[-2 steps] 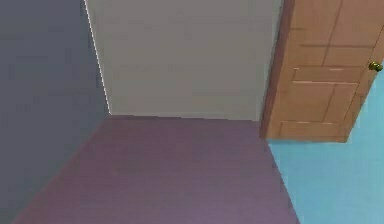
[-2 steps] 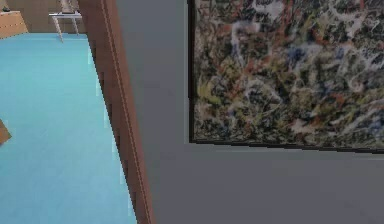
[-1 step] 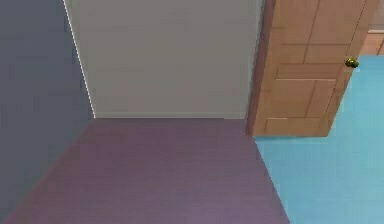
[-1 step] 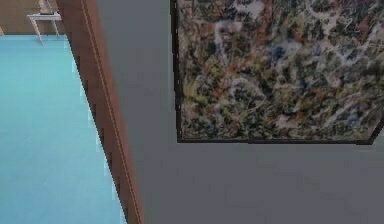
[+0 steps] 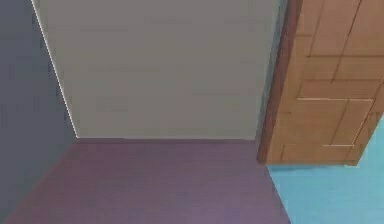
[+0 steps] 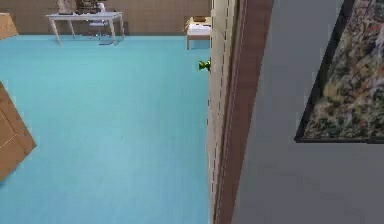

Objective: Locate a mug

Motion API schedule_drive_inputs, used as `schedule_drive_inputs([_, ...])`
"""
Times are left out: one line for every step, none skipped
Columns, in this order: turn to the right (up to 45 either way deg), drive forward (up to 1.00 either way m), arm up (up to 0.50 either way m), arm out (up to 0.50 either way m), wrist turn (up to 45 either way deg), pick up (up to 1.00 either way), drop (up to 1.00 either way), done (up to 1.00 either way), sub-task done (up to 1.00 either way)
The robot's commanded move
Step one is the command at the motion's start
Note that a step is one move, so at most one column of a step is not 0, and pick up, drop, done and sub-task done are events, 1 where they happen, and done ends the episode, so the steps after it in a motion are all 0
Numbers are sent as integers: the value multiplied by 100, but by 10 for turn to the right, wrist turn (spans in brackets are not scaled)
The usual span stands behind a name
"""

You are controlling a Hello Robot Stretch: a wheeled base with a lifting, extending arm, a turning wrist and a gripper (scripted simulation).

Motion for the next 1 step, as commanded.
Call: schedule_drive_inputs([450, 0, 0, 0, 0, 0, 0, 0, 0])
